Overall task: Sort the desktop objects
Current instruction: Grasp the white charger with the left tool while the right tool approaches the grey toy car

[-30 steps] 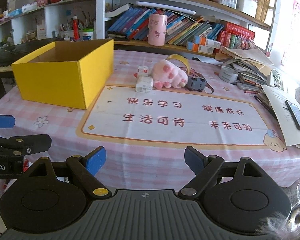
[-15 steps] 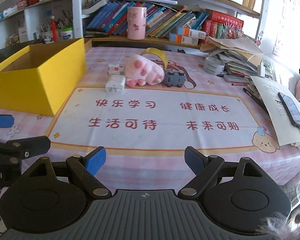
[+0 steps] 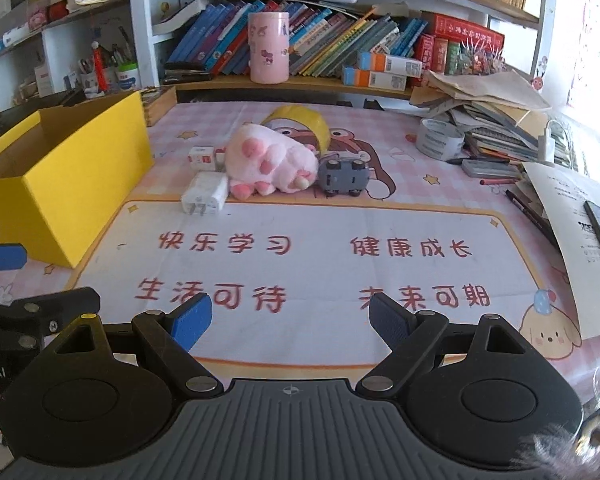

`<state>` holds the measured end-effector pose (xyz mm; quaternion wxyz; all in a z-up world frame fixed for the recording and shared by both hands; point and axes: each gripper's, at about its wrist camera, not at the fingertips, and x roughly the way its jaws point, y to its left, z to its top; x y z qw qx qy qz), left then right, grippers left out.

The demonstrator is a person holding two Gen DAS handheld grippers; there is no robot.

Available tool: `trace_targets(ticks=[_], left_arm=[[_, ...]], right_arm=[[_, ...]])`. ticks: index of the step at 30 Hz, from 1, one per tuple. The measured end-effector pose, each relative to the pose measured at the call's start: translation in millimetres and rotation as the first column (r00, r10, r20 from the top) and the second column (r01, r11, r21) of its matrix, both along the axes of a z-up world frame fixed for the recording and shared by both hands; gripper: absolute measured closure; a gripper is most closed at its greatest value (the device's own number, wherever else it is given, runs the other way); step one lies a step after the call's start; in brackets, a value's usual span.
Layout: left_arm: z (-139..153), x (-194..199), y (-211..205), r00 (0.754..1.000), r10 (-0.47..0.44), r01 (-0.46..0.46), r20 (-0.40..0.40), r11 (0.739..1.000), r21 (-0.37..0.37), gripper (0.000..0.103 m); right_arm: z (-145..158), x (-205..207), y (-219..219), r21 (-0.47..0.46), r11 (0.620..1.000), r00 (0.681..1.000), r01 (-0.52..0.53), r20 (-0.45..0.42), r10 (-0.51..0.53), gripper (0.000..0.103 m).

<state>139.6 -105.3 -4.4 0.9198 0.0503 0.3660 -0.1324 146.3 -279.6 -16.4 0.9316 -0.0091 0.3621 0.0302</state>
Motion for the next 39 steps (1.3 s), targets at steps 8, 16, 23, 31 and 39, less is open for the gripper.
trace_targets(ticks=[8, 16, 23, 31, 39], left_arm=[[-4.1, 28.1, -31.9, 0.997, 0.063, -0.063, -0.042, 0.998, -0.006, 0.013], [-4.1, 53.6, -56.4, 0.993, 0.114, -0.114, -0.016, 0.993, 0.000, 0.013], [-13.0, 95.7, -56.3, 0.985, 0.171, -0.171, -0.004, 0.985, 0.036, 0.013], [-31.8, 145.7, -55.7, 0.976, 0.217, -0.215, -0.017, 0.974, 0.073, 0.015], [-44.7, 168.5, -55.1, 0.971, 0.231, -0.227, -0.058, 0.971, 0.078, 0.031]], right_arm=[[-8.0, 25.1, -39.9, 0.034, 0.999, 1.000, 0.008, -0.028, -0.007, 0.018], [-10.6, 55.3, -70.4, 0.055, 0.998, 1.000, -0.019, -0.022, 0.020, 0.018], [-16.3, 89.8, -82.8, 0.028, 0.998, 0.999, -0.052, 0.007, 0.052, 0.018], [-30.3, 143.5, -82.6, -0.001, 0.997, 0.995, -0.082, 0.055, 0.082, 0.018], [-42.5, 188.2, -70.9, -0.067, 0.985, 0.986, -0.156, 0.054, 0.160, 0.019]])
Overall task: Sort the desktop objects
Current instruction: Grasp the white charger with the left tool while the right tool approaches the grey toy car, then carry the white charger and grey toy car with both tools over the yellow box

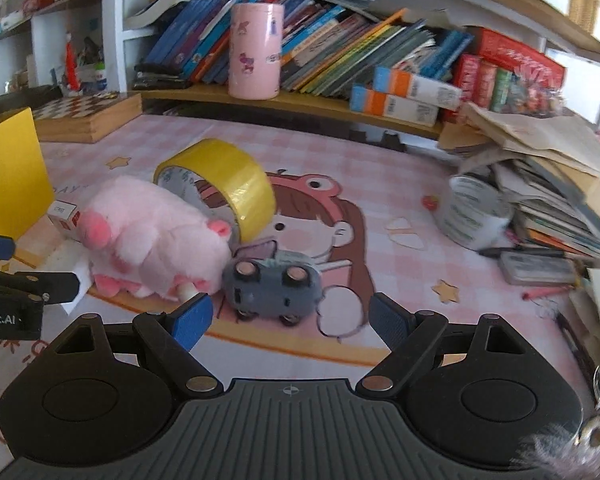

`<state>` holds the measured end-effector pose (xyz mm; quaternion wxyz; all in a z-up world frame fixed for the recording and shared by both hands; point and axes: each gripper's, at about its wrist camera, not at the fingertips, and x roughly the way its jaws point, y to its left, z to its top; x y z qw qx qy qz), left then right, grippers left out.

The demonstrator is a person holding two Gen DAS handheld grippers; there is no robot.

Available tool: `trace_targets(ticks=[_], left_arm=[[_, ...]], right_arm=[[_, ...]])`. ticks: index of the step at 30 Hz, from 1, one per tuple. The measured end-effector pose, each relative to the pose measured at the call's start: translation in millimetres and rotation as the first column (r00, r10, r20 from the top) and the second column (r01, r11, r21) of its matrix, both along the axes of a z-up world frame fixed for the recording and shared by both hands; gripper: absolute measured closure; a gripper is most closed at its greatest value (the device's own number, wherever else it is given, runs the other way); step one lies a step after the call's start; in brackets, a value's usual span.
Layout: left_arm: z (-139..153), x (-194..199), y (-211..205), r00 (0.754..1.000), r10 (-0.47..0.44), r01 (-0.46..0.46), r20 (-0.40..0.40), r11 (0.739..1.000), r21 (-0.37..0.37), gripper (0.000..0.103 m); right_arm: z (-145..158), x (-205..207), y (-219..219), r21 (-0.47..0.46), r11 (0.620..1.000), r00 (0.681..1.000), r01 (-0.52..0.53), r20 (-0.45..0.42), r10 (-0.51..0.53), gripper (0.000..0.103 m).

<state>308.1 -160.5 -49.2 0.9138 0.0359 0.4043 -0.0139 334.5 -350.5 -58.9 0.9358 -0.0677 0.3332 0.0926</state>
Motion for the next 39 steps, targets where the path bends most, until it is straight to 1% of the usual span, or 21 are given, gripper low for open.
trace_targets(ticks=[4, 6, 9, 14, 16, 18, 19, 20, 21, 25, 32, 39], left_arm=[[-4.2, 6.2, -0.2, 1.000, 0.011, -0.011, -0.013, 1.000, 0.005, 0.036], [-6.2, 8.7, 0.3, 1.000, 0.020, -0.020, -0.023, 1.000, 0.000, 0.041], [-9.9, 11.3, 1.1, 0.999, 0.027, -0.027, -0.040, 1.000, -0.006, 0.042], [-14.9, 14.5, 1.4, 0.998, 0.032, -0.032, -0.055, 0.999, -0.009, 0.045], [-15.2, 15.1, 1.5, 0.998, 0.029, -0.029, -0.050, 0.999, -0.017, 0.049], [-14.7, 15.9, 1.0, 0.999, 0.016, -0.017, -0.049, 0.999, -0.034, 0.061], [-14.5, 15.9, -0.4, 0.999, 0.006, -0.008, -0.049, 1.000, -0.029, 0.061], [-14.4, 16.1, -1.0, 0.999, 0.004, -0.006, -0.050, 1.000, -0.026, 0.061], [-14.5, 16.3, -0.4, 0.999, 0.005, -0.007, -0.051, 0.999, -0.031, 0.061], [-14.0, 14.9, 1.7, 0.998, 0.008, -0.010, -0.054, 0.999, -0.039, 0.061], [-9.4, 0.6, 8.6, 0.998, 0.043, -0.048, -0.051, 0.994, -0.097, 0.061], [0.7, -20.0, 13.7, 0.998, 0.046, -0.050, -0.033, 0.988, -0.145, 0.061]], right_arm=[[-7.8, 12.9, 8.2, -0.025, 1.000, 1.000, -0.009, -0.010, 0.008, 0.021], [-10.0, 17.5, 10.2, -0.034, 0.999, 1.000, 0.002, -0.006, -0.002, 0.021], [-12.7, 23.3, 12.6, -0.040, 0.999, 1.000, 0.003, 0.002, -0.003, 0.022], [-18.6, 33.2, 10.6, -0.015, 1.000, 0.999, 0.016, -0.027, -0.017, 0.022], [-21.6, 36.1, 9.4, -0.009, 1.000, 0.999, 0.018, -0.034, -0.018, 0.024], [-23.7, 37.7, 7.7, 0.002, 1.000, 0.999, 0.015, -0.037, -0.014, 0.026], [-23.7, 36.8, 7.1, 0.010, 1.000, 0.999, 0.012, -0.034, -0.011, 0.029], [-23.8, 36.7, 6.4, 0.022, 1.000, 0.999, 0.002, -0.037, -0.001, 0.040], [-23.3, 36.2, 6.0, 0.033, 0.999, 0.999, -0.007, -0.040, 0.008, 0.043], [-22.2, 34.0, 2.9, 0.038, 0.999, 0.999, 0.002, -0.049, 0.000, 0.043], [-15.6, 25.0, -6.9, 0.056, 0.998, 0.999, 0.015, -0.046, -0.012, 0.043], [-5.4, 5.7, -8.7, 0.073, 0.997, 0.999, 0.013, -0.042, -0.010, 0.043]])
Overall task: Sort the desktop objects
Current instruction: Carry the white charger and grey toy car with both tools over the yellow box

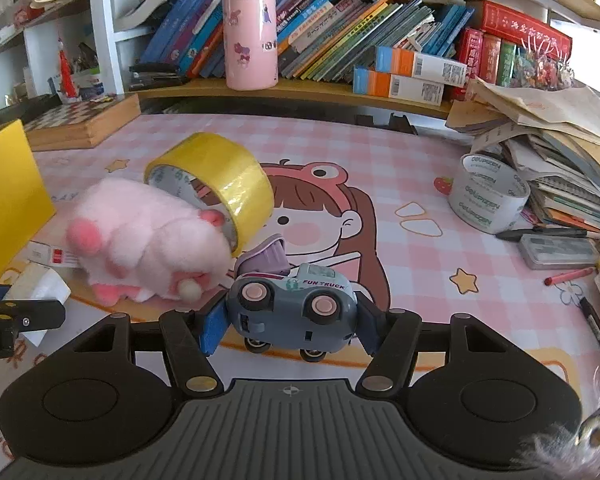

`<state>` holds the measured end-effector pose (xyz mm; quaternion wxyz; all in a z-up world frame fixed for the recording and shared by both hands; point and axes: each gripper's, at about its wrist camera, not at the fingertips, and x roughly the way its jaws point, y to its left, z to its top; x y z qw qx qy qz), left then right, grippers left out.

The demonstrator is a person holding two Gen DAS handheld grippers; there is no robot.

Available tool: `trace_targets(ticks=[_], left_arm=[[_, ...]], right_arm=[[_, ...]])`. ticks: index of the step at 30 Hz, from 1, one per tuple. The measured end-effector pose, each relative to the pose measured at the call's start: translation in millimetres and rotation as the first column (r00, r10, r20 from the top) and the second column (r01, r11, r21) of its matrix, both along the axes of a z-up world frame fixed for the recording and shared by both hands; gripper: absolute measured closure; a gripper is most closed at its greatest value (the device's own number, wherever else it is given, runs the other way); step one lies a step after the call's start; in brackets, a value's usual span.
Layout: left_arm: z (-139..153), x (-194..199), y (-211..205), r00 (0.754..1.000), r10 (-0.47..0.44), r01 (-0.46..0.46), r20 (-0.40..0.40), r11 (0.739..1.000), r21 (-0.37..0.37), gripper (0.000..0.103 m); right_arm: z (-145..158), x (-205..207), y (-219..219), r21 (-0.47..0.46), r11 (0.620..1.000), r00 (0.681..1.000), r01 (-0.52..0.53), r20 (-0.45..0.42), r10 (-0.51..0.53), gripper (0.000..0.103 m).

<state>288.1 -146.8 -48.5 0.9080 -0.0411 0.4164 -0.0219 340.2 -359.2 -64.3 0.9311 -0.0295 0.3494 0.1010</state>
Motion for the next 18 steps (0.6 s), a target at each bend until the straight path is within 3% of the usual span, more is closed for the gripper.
trace_targets(ticks=[18], left_arm=[[26.4, -58.4, 29.4, 0.998, -0.030, 0.035, 0.051, 0.994, -0.103, 0.061]], right_arm=[[21.6, -74.0, 6.4, 0.025, 0.999, 0.999, 0.036, 0.003, -0.036, 0.043]])
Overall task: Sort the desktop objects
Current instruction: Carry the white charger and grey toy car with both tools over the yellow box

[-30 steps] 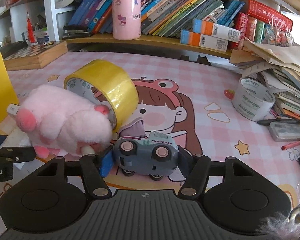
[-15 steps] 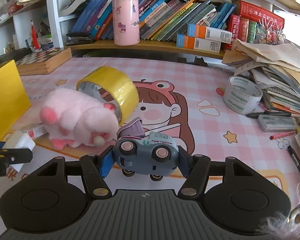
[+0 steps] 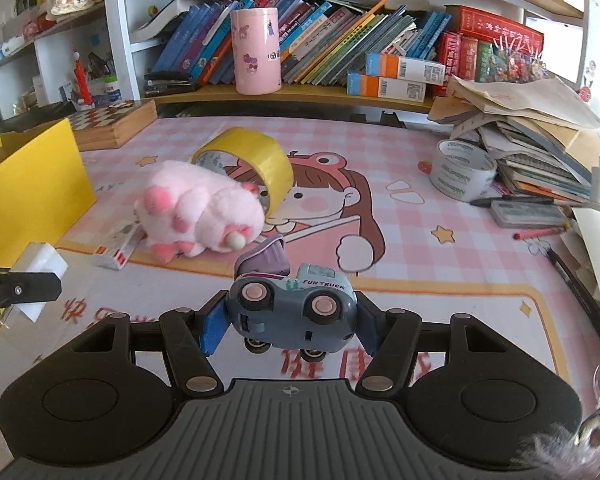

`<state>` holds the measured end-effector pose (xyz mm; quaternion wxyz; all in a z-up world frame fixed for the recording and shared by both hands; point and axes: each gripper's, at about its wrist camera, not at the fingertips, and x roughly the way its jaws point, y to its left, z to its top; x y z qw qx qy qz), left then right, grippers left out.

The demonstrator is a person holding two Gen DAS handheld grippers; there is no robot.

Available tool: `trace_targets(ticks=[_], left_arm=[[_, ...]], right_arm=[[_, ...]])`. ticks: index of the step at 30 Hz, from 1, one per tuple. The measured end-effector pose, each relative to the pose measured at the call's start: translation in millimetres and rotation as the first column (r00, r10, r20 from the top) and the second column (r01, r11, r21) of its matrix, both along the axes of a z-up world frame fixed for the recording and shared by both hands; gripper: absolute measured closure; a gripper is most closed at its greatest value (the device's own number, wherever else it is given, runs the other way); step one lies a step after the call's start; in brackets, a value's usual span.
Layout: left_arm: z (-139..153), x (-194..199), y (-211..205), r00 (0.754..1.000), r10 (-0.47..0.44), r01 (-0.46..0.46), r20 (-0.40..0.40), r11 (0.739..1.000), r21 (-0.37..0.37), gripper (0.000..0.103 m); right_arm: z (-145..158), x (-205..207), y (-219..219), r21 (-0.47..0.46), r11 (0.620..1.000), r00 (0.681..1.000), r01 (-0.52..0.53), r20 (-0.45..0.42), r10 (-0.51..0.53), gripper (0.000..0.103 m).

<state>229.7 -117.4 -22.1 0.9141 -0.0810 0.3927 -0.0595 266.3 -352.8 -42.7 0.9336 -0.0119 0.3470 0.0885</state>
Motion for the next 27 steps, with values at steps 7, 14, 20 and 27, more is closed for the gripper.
trace_targets(ticks=[7, 14, 20, 27], left_arm=[[12.3, -20.3, 13.5, 0.999, -0.034, 0.036, 0.031, 0.998, -0.043, 0.061], [26.6, -42.8, 28.7, 0.996, -0.063, 0.069, 0.061, 0.993, -0.101, 0.061], [33.8, -63.4, 47.5, 0.995, -0.061, 0.072, 0.073, 0.984, -0.164, 0.061], [40.9, -94.1, 74.1, 0.995, -0.046, 0.063, 0.093, 0.979, -0.195, 0.061]], right_arm=[[10.3, -29.8, 6.5, 0.025, 0.999, 1.000, 0.030, -0.002, -0.030, 0.043], [25.9, -56.2, 18.2, 0.053, 0.998, 0.999, 0.042, 0.008, -0.042, 0.043], [36.6, -78.3, 32.5, 0.118, 0.991, 0.998, 0.062, -0.019, -0.060, 0.043], [46.0, -106.3, 65.5, 0.108, 0.994, 0.999, 0.019, -0.032, -0.016, 0.043]])
